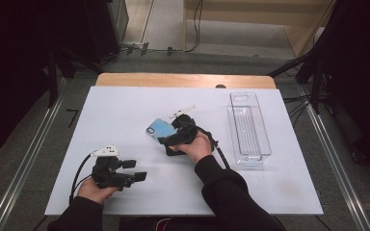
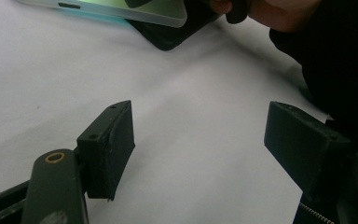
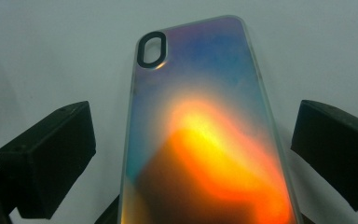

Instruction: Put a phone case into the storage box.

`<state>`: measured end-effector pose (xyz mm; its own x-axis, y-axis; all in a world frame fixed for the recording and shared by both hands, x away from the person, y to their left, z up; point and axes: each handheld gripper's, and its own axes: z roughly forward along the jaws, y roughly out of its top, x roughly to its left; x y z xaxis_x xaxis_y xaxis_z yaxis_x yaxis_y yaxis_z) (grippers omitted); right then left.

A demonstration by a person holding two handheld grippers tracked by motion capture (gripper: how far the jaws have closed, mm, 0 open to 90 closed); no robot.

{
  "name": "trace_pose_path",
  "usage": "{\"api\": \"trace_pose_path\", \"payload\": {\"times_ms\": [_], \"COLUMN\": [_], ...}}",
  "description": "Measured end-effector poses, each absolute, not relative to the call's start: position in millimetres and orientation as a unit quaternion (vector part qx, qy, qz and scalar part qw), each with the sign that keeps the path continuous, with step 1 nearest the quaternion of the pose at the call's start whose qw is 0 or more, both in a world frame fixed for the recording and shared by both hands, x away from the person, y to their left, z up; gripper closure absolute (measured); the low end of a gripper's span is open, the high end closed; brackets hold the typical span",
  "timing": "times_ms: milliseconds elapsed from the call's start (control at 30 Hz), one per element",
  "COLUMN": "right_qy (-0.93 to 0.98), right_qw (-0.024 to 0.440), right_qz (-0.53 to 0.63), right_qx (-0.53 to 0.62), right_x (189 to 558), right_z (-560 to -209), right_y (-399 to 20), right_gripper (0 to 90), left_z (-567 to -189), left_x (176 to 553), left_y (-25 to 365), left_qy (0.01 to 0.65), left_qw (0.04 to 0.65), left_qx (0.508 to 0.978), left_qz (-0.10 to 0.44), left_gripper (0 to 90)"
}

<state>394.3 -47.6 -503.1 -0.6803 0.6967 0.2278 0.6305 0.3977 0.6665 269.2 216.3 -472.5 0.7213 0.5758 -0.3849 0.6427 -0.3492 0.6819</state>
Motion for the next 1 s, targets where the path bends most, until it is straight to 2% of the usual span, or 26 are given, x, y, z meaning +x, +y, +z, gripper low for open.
{"api": "trace_pose_path", "payload": {"times_ms": [200, 233, 600, 733, 1000], "right_qy": [0.839, 0.840, 0.851, 0.858, 0.859], "right_qw": [0.048, 0.050, 0.079, 0.100, 0.100], "right_qz": [0.372, 0.370, 0.353, 0.340, 0.341], "right_qx": [0.395, 0.393, 0.382, 0.372, 0.368], "right_x": [394.9, 394.6, 390.8, 388.6, 389.0], "right_z": [-508.3, -509.4, -510.7, -510.8, -510.0], "right_y": [-45.3, -44.8, -39.2, -37.6, -38.5], "right_gripper": [0.0, 6.5, 6.9, 11.5, 14.5], "left_z": [-472.4, -472.5, -472.3, -472.3, -472.3], "left_x": [269.3, 269.2, 269.2, 269.1, 269.3], "left_y": [216.4, 216.3, 216.1, 215.9, 216.0], "left_qy": [0.371, 0.371, 0.372, 0.372, 0.373], "left_qw": [0.433, 0.433, 0.433, 0.433, 0.433], "left_qx": [0.821, 0.820, 0.820, 0.820, 0.820], "left_qz": [-0.039, -0.039, -0.039, -0.039, -0.039], "left_gripper": [24.7, 24.8, 24.8, 24.7, 24.8]}}
